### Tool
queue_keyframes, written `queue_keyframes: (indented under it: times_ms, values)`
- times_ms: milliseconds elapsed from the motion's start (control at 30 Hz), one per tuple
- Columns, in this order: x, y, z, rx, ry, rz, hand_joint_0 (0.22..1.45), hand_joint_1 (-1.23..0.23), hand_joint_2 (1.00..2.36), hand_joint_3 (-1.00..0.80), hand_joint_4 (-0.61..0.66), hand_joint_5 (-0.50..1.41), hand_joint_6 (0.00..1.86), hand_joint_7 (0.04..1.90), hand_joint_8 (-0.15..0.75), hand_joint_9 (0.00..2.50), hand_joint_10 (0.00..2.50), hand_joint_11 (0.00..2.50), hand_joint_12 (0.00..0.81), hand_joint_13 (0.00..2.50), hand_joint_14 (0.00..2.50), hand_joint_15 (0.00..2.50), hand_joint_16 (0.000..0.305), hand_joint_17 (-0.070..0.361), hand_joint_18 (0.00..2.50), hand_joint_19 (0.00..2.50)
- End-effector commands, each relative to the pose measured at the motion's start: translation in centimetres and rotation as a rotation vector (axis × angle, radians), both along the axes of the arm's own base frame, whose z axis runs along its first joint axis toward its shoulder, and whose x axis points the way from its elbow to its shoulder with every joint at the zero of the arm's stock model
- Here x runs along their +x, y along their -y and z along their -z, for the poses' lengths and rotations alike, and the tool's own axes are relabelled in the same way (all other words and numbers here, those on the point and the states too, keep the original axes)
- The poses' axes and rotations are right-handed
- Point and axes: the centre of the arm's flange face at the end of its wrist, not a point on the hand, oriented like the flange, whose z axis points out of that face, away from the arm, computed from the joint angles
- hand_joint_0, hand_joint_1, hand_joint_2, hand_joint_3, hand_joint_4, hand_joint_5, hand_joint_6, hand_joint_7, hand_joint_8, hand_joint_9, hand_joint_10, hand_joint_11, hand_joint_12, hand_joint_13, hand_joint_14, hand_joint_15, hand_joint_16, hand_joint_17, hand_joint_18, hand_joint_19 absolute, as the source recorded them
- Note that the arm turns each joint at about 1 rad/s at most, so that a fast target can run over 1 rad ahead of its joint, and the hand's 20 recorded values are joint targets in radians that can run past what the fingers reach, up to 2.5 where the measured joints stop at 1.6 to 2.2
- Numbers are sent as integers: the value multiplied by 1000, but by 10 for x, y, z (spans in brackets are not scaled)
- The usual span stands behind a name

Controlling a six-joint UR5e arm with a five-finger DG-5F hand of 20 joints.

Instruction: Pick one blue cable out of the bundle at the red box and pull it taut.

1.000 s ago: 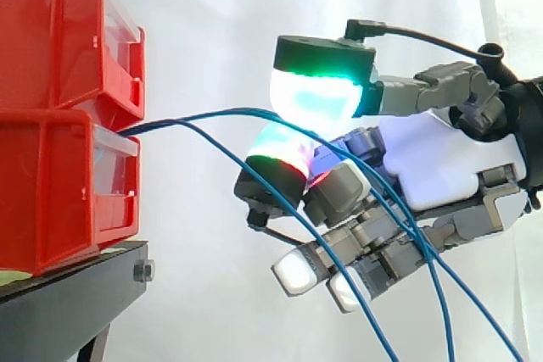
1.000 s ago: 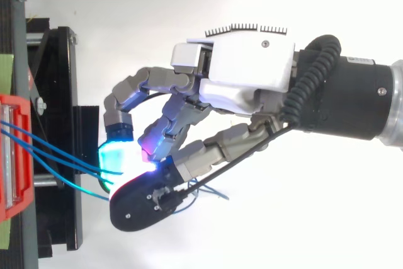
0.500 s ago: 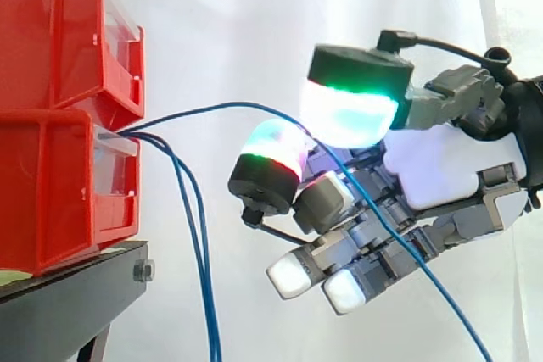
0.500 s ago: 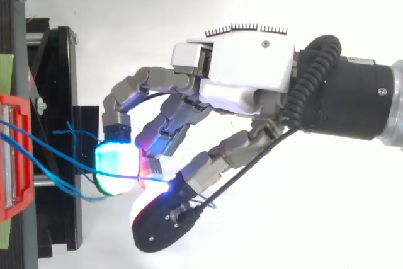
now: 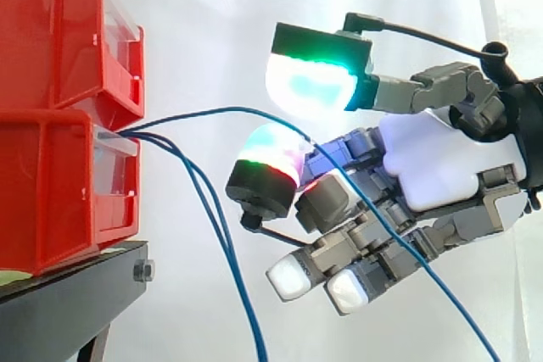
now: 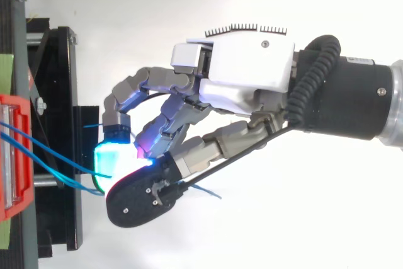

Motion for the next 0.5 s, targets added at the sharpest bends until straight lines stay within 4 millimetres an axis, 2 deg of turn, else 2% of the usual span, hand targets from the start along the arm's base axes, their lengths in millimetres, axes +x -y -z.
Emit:
queue_keyframes:
  times_ms: [0,133,233,367,467]
  values:
    - [0,0,0,0,0,0,571,-735,1007,-411,114,-152,820,1044,344,1045,17,1164,368,712,16,422,52,116,714,488]
    - [0,0,0,0,0,0,581,-720,1011,-342,98,-152,824,1069,342,1045,17,1167,367,702,16,425,52,116,702,486]
    - [0,0,0,0,1,1,582,-736,1014,-257,89,-154,824,1164,347,1037,17,1167,369,697,16,424,52,116,696,487]
    - [0,0,0,0,0,1,593,-771,1015,-149,97,-156,875,1074,369,1054,14,1170,387,715,16,408,56,126,735,466]
    - [0,0,0,0,1,1,600,-798,1015,-82,70,-152,881,1101,376,1063,14,1169,394,727,14,403,57,128,754,447]
